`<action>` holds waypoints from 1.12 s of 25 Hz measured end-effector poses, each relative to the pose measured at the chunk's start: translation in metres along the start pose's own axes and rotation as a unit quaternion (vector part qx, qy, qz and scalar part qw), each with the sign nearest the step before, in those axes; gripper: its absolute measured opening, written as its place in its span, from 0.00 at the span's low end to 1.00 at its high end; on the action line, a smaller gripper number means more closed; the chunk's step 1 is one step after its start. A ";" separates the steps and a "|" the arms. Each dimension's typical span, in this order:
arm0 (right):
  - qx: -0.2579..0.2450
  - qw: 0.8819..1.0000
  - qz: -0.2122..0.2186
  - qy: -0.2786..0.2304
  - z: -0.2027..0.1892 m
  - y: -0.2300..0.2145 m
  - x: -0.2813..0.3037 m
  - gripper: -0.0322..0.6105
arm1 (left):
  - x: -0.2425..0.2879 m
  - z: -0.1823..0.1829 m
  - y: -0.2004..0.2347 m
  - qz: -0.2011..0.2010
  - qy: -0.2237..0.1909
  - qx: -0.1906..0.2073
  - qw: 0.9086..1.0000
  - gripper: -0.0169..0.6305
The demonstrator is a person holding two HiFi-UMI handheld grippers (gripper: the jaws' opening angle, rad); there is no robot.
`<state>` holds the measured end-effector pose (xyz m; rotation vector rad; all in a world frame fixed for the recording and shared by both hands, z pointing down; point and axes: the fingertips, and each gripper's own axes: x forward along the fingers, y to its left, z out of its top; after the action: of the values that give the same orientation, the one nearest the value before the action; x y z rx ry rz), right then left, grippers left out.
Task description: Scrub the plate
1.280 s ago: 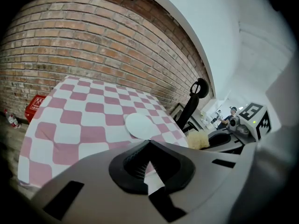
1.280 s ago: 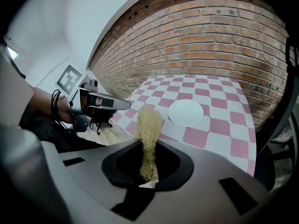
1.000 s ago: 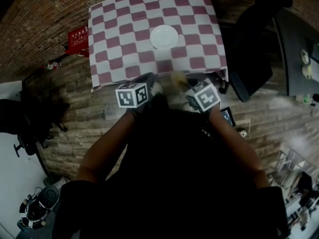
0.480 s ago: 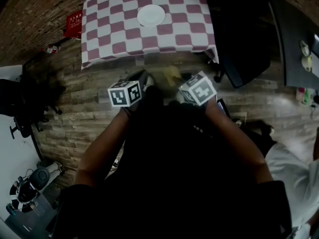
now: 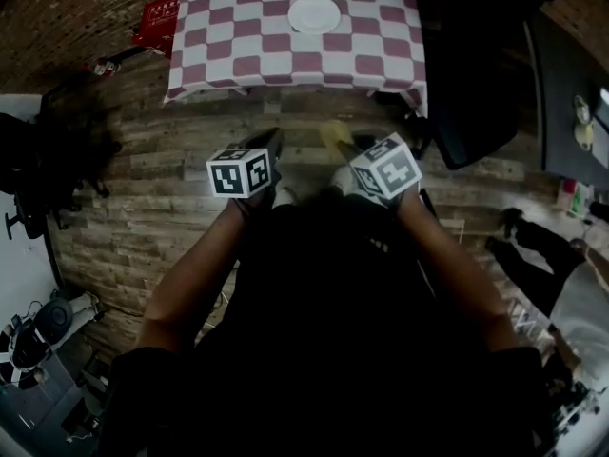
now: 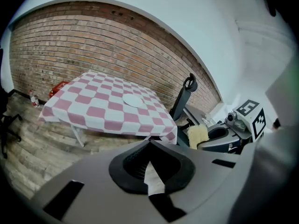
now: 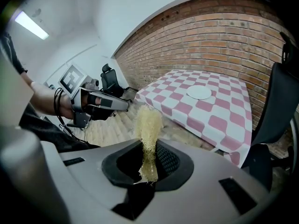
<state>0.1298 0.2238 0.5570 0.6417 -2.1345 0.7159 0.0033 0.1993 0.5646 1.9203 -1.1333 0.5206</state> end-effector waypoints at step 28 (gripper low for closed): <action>0.057 0.997 -0.037 -0.027 -0.012 0.189 0.064 0.13 | -0.121 -0.099 0.073 -0.049 0.023 0.024 0.998 0.04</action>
<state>-0.0220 0.3533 0.5621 0.8036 -2.1189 0.7914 -0.1155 0.3244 0.5699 1.9846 -0.9991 0.5409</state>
